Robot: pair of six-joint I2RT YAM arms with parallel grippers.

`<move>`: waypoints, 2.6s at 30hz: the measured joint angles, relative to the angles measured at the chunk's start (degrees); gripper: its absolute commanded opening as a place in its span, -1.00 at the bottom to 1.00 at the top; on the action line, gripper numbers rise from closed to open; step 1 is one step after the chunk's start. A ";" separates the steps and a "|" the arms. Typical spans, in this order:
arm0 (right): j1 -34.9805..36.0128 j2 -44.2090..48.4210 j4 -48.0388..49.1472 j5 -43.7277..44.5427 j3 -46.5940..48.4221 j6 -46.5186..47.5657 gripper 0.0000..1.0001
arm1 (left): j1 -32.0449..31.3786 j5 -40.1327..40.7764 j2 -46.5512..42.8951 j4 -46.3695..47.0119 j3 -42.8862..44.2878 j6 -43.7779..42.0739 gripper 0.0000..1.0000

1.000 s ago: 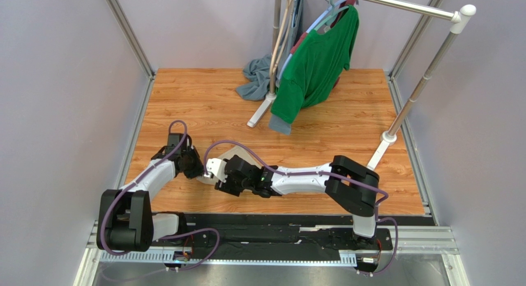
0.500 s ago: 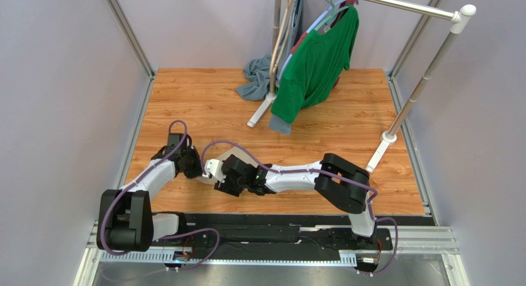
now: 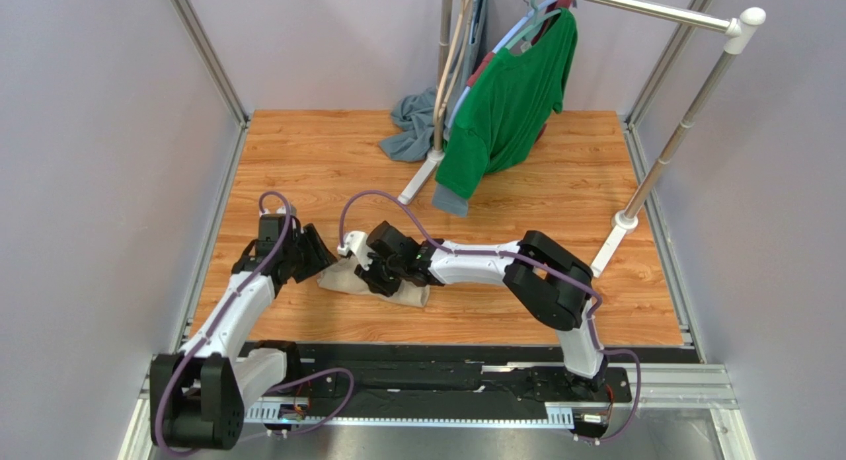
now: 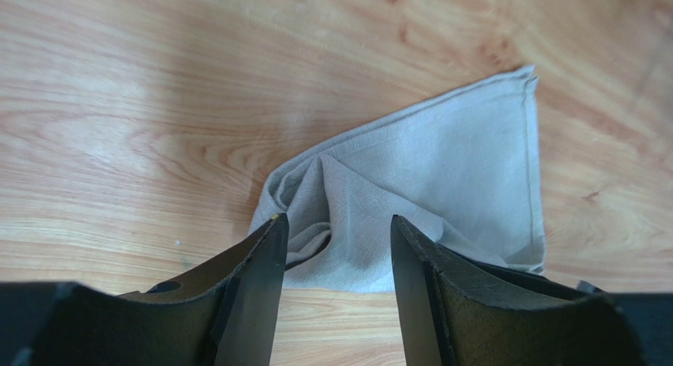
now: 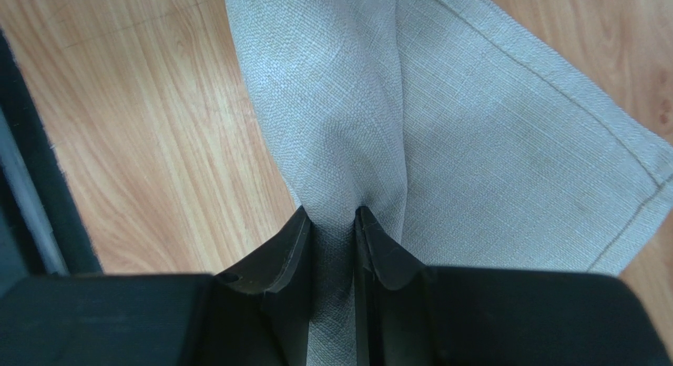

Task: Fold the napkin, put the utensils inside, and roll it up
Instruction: Roll the napkin with the utensil

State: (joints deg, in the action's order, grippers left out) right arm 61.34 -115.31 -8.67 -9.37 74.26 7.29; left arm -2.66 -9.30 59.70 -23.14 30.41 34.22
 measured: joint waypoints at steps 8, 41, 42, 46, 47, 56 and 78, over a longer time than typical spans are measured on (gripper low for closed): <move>-6.01 -3.69 -6.40 -15.15 5.84 -5.11 -0.86 | 0.00 1.66 -8.72 1.53 -3.45 0.55 0.19; -12.11 -8.63 -18.10 -34.56 13.92 -10.08 0.35 | -0.02 -2.62 8.20 5.40 -1.20 -0.68 -1.00; -11.87 -7.34 -18.56 -32.89 13.25 -9.99 0.36 | -0.02 -2.64 9.03 5.22 -0.68 -0.76 -1.00; -10.08 -1.77 -18.51 -24.50 10.10 -8.68 0.37 | -0.02 -2.67 11.30 4.72 0.68 -1.03 -1.00; -9.44 -0.33 -18.12 -22.21 9.11 -8.13 0.38 | -0.02 -2.69 11.50 4.55 0.90 -1.07 -1.00; 3.50 10.73 -7.26 1.20 -4.26 -1.60 0.38 | -0.02 -2.73 12.24 3.65 2.05 -1.31 -1.00; 6.36 7.58 -0.09 15.02 -6.49 4.50 0.19 | -0.02 -3.28 12.92 3.48 2.34 -1.44 -1.00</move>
State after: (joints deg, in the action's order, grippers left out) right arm 67.70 -107.72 -8.75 5.65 67.77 11.79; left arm -2.68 -12.58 72.62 -19.66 32.75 32.77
